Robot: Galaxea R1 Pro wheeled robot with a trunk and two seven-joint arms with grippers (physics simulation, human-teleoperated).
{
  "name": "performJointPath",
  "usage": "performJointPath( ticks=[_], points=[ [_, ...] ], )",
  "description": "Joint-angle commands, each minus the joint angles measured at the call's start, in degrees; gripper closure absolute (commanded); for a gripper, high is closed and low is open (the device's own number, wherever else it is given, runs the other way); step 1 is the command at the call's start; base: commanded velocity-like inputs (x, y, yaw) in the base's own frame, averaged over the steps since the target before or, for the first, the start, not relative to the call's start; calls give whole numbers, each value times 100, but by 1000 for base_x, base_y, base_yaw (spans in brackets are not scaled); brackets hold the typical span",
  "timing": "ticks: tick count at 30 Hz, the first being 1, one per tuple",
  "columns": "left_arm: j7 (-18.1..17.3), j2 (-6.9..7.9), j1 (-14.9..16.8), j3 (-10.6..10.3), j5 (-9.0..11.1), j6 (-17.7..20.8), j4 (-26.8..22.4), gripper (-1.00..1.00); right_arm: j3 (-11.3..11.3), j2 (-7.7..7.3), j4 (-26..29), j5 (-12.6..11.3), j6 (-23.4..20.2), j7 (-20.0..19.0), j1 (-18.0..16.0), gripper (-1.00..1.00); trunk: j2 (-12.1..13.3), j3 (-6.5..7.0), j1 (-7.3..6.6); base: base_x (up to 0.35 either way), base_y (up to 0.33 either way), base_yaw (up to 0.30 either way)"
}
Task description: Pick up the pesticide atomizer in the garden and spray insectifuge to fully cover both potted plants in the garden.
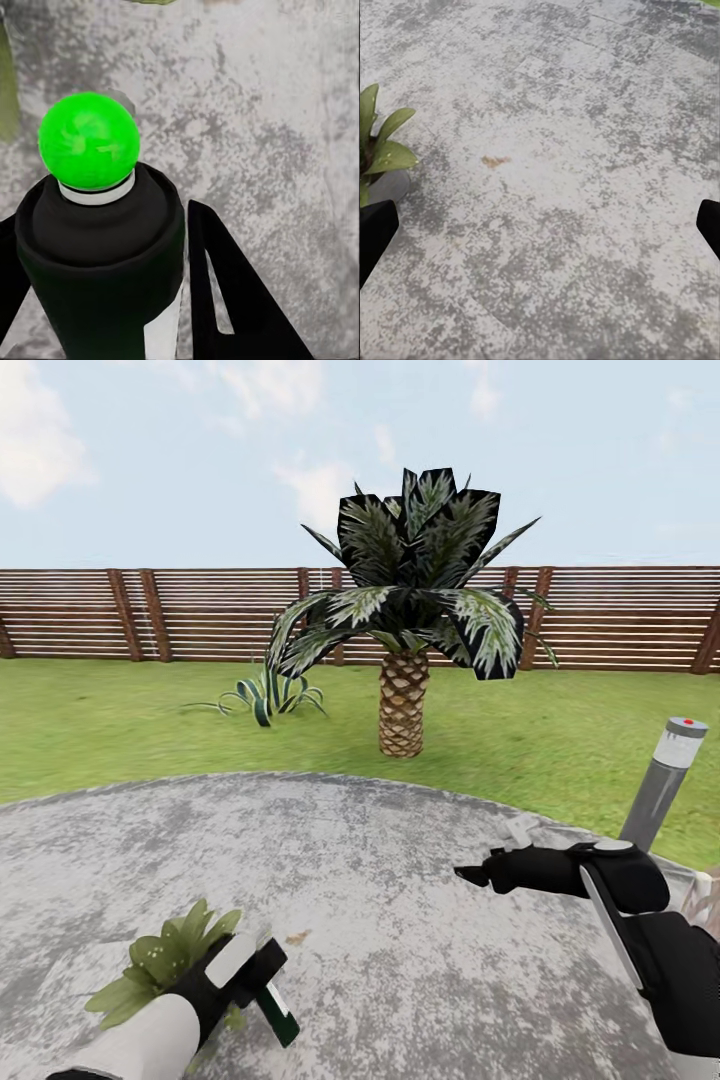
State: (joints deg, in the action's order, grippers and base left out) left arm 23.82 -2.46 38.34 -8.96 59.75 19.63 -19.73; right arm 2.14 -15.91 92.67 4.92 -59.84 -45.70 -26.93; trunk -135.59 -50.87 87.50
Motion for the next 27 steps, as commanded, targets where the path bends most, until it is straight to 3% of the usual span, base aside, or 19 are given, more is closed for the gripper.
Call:
performJointPath(
  ticks=[1,3,5,9,15,17,19,27],
  points=[
    [54,4,-66,-56,9,5,-271,100,3,0,5,53,-16,-45,-2,-100,-2,-7,-1,0,0,-3],
    [224,38,-713,-84,-47,80,-1795,100,-1,19,4,53,-16,-43,25,-100,-2,-7,-1,0,0,-1],
    [417,93,-1109,-18,-41,644,-2587,100,17,27,0,53,-16,-40,40,-100,-2,-7,-1,0,0,0],
    [463,216,-1326,36,-18,1166,-2927,100,52,43,-3,66,-9,32,52,-100,-2,-7,-1,0,0,0],
    [460,285,-1372,18,-62,1788,-3017,100,34,90,-3,73,84,198,56,-100,-2,-7,-1,-188,55,0],
    [463,332,-1377,16,-75,1866,-3022,100,42,143,-3,72,89,290,56,-100,-2,-7,-1,-304,160,0],
    [458,471,-1381,-39,-77,1936,-3034,100,56,309,-3,71,94,684,53,-100,-2,-7,-1,-277,209,0],
    [474,646,-1406,-51,-86,1923,-2978,100,65,377,-3,71,109,834,54,-100,-2,-7,-1,-100,299,80]
  ],
)
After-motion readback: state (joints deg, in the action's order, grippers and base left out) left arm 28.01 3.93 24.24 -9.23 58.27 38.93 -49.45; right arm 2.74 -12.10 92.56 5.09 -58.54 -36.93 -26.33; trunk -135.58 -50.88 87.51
